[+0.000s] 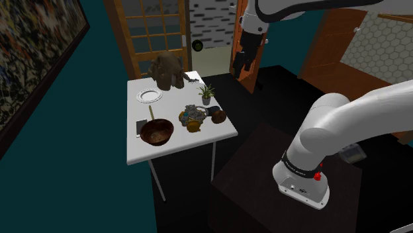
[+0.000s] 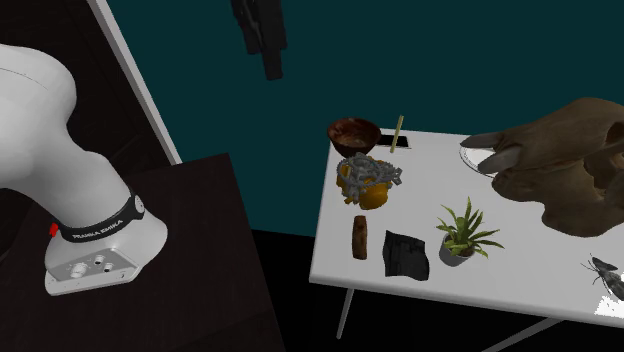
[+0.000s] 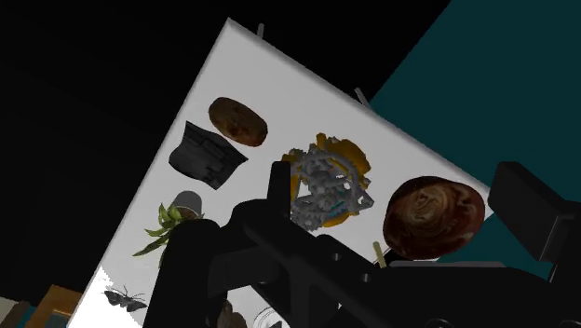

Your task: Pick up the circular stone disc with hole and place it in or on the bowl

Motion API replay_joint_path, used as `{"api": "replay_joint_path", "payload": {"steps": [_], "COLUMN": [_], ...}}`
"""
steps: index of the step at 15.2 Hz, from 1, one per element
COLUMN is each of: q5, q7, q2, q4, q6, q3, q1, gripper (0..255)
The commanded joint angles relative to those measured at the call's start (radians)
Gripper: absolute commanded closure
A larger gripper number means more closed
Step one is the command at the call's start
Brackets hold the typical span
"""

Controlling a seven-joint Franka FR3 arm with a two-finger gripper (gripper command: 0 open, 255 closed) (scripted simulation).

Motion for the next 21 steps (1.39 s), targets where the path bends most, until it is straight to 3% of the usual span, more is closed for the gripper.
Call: {"api": "replay_joint_path", "payload": {"steps": [1, 9, 14, 18, 21], "q5": [-0.026, -0.092, -0.064, 0.077, 0.340], "q7": [-0.086, -0.409, -0.646, -0.909, -1.211], "q2": [0.020, 0.201, 0.396, 0.591, 0.767], "q4": [-0.050, -0.164, -0.167, -0.132, -0.076], "q6": [0.079, 0.403, 0.617, 0.772, 0.850], "q3": [-0.042, -0.216, -0.347, -0.473, -0.543], "q1": [0.007, 0.057, 0.136, 0.257, 0.359], "gripper": [0, 0, 0, 0, 0]}}
